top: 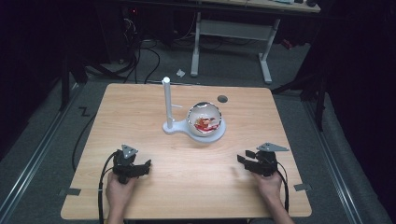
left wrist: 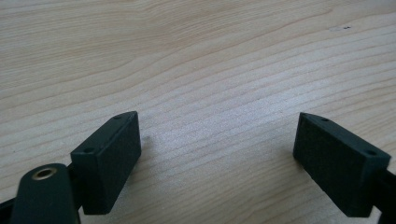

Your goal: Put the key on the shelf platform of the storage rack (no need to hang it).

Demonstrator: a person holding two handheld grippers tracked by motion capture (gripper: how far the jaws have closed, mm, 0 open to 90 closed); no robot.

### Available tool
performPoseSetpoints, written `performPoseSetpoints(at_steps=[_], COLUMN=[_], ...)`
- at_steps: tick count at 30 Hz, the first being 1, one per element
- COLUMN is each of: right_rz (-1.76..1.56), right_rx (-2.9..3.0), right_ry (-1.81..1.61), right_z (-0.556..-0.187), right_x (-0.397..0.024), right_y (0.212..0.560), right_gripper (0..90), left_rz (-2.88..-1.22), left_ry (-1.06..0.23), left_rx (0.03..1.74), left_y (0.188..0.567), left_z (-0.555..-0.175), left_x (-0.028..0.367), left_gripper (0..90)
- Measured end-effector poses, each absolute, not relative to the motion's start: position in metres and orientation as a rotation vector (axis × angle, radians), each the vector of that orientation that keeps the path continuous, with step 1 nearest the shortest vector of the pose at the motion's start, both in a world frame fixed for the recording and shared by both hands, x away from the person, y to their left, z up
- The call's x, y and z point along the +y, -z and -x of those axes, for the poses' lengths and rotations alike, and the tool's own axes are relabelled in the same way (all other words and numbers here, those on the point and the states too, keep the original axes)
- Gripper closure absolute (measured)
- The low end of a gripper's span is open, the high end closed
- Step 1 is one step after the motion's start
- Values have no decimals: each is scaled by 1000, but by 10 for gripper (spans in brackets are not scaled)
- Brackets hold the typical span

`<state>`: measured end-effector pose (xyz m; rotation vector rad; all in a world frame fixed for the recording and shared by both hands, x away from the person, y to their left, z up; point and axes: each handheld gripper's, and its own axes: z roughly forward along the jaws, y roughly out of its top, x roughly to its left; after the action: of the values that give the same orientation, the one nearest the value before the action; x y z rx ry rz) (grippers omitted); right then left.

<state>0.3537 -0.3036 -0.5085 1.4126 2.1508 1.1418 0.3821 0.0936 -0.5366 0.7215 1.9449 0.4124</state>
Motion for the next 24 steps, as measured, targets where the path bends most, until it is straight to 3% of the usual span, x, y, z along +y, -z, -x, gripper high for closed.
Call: performPoseSetpoints(at_steps=[24], right_rz=[-1334], right_rx=[2196], right_ry=[-1023], right_z=[-354], right_x=[-278], right_y=[528], right_gripper=[457], left_rz=[-721], left_ry=[-413], left_rx=[1945], left_y=[537], left_z=[-382], left_x=[94], left_gripper=[154])
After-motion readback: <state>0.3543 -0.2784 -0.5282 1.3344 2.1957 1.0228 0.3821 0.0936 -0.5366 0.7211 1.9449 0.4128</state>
